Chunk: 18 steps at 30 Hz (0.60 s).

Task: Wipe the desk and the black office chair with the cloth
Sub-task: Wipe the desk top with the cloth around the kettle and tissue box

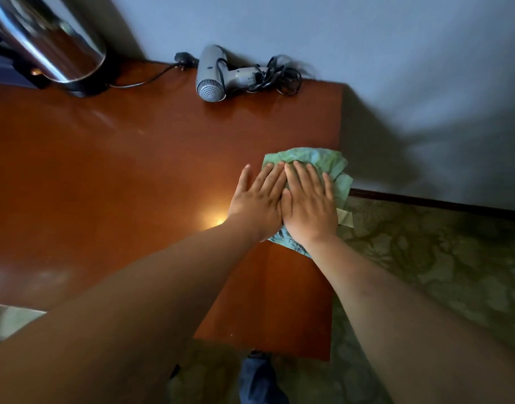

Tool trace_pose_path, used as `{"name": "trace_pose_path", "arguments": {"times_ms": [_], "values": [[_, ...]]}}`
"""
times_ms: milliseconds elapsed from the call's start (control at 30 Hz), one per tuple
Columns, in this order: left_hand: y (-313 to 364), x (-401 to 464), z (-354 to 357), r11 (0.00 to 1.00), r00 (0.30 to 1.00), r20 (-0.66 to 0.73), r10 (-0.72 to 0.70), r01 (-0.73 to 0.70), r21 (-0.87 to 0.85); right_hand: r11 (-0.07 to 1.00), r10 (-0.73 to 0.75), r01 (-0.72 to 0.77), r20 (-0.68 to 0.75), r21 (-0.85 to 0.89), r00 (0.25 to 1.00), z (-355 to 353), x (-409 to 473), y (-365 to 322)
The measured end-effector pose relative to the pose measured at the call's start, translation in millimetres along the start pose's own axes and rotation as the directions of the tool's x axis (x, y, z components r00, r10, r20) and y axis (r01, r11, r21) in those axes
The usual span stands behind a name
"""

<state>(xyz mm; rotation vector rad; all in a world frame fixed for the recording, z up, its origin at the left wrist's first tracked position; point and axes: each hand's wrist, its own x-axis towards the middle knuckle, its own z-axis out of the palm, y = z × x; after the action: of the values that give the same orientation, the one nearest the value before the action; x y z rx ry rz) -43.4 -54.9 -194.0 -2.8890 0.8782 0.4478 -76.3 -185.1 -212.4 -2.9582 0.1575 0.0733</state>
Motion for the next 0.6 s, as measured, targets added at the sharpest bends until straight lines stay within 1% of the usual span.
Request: {"name": "trace_pose_path", "arguments": {"times_ms": [233,333,433,533,600], "values": [[-1,-101,30,0.998,0.998,0.010,0.062,-0.063,0.005,0.998,0.063,-0.063,0.008,-0.030,0.998,15,-102,-50],[-4,-152,46,0.996,0.996,0.024,0.086,-0.086,0.008,0.996,0.086,-0.086,-0.001,-0.035,0.996,22,-149,-80],[-18,-206,63,0.996,0.996,0.034,0.083,-0.083,0.012,0.997,0.078,-0.078,-0.002,-0.016,0.997,30,-193,-120],[-34,-239,72,0.995,0.995,0.045,0.091,-0.093,0.043,0.994,0.109,-0.109,-0.011,0.007,0.994,39,-216,-151],[-42,-247,70,0.993,0.994,0.041,0.102,-0.104,0.048,0.991,0.131,-0.130,-0.021,0.003,0.991,41,-219,-159]]}}
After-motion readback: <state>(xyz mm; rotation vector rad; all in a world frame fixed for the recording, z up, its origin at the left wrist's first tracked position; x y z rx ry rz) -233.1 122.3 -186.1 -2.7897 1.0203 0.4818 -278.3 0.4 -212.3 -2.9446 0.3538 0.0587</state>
